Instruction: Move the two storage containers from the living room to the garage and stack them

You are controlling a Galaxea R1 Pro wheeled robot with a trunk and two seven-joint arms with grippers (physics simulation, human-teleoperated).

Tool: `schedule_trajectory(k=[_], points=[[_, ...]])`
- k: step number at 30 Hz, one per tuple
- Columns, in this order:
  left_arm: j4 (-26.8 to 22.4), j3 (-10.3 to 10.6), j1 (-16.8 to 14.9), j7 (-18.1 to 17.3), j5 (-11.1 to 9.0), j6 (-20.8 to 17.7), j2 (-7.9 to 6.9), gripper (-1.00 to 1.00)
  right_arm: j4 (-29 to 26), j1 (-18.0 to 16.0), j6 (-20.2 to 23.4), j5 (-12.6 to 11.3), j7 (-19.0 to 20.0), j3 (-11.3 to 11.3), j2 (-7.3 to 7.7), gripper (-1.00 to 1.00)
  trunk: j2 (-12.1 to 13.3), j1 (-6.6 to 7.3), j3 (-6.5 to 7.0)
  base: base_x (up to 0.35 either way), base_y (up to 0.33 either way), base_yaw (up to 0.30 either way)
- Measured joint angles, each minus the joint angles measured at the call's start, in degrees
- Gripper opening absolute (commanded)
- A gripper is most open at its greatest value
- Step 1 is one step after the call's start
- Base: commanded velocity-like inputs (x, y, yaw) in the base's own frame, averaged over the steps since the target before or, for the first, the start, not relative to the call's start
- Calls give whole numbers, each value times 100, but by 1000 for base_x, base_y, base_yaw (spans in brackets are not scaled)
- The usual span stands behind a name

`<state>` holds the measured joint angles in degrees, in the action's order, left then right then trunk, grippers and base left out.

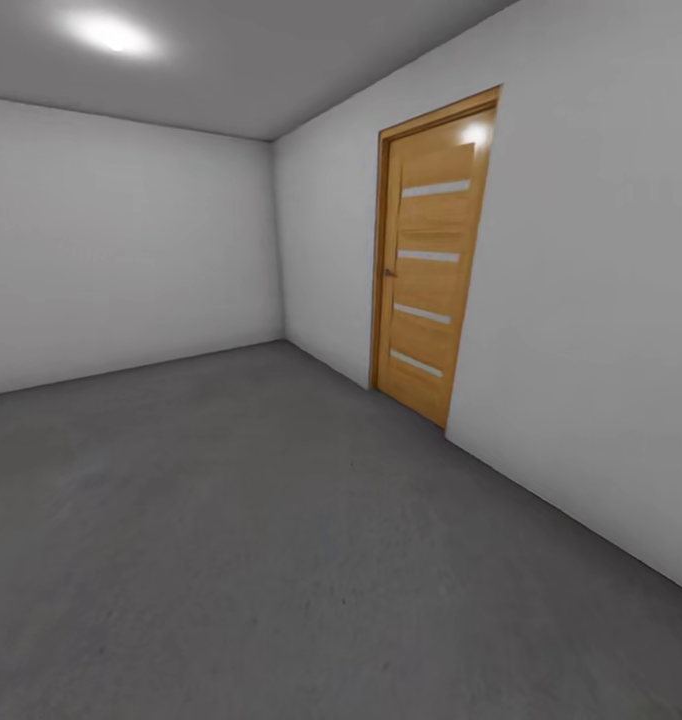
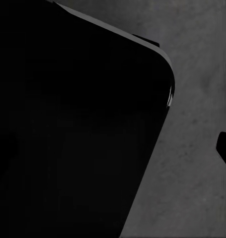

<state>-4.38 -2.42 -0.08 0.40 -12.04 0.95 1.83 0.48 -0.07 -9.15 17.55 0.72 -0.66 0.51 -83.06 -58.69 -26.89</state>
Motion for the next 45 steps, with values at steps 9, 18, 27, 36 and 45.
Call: schedule_trajectory(k=[9, 18, 27, 36, 45], points=[[0, 0, 0, 0, 0, 0, 0, 100, 0, 0, 2, 0, 0, 0, 8, 100, 0, 0, 0, 322, 0, 0], [0, 0, 0, 0, 0, 0, 0, 100, 0, 1, 3, 0, 0, -2, 5, 100, 0, 0, 0, 322, 56, -48], [-1, 1, 0, 0, 0, 0, 0, 100, 0, 1, 7, 2, 7, -7, 8, 100, 0, 0, 0, 315, 171, -246], [0, 2, 3, 0, -1, 0, 2, 100, 0, 0, 8, 2, 6, -3, 1, 100, 0, 0, 0, 303, 215, -145], [0, 8, 0, 0, -1, 0, 8, 100, 0, 0, 12, -6, 3, -8, 0, 100, 0, 0, 0, 302, 217, 0]])
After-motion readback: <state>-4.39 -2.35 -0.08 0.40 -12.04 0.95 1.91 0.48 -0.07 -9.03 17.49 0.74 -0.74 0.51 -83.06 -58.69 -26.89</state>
